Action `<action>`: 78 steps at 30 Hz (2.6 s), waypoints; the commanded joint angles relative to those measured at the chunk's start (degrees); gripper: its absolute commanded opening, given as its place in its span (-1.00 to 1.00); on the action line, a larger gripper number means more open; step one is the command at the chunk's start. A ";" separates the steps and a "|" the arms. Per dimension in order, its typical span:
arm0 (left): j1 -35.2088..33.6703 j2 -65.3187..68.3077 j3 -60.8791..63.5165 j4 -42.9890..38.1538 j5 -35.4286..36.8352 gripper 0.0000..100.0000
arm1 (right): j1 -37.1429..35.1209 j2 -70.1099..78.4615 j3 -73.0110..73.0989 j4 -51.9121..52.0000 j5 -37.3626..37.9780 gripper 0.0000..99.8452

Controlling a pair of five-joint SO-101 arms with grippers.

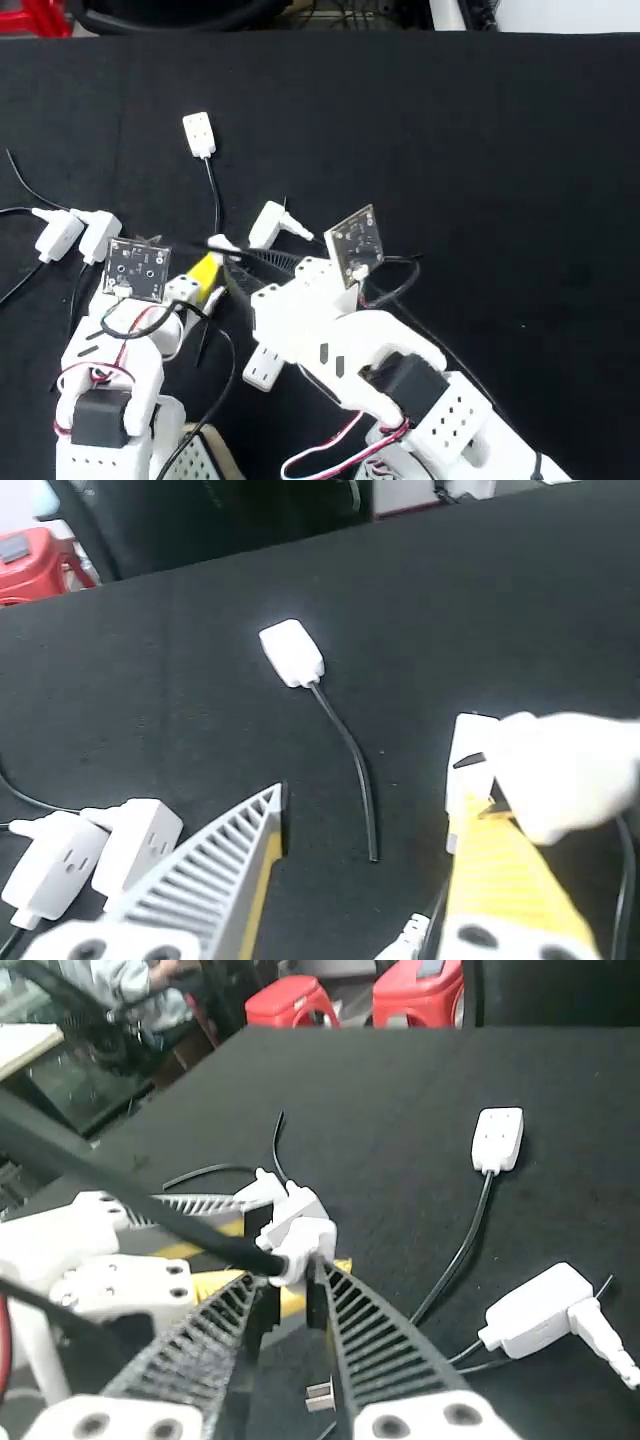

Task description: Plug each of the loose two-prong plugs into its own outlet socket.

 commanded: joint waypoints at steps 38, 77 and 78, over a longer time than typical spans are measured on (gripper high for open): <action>-29.67 -0.35 16.40 5.89 -13.63 -0.46 | 16.00 58.42 -33.36 11.60 16.26 -0.67; -27.30 -0.26 19.91 5.36 -18.64 -0.46 | 16.97 90.68 -70.55 41.05 16.53 -0.98; -26.77 -0.26 19.91 5.36 -18.64 -0.46 | 16.53 88.57 -69.14 41.49 16.53 -0.98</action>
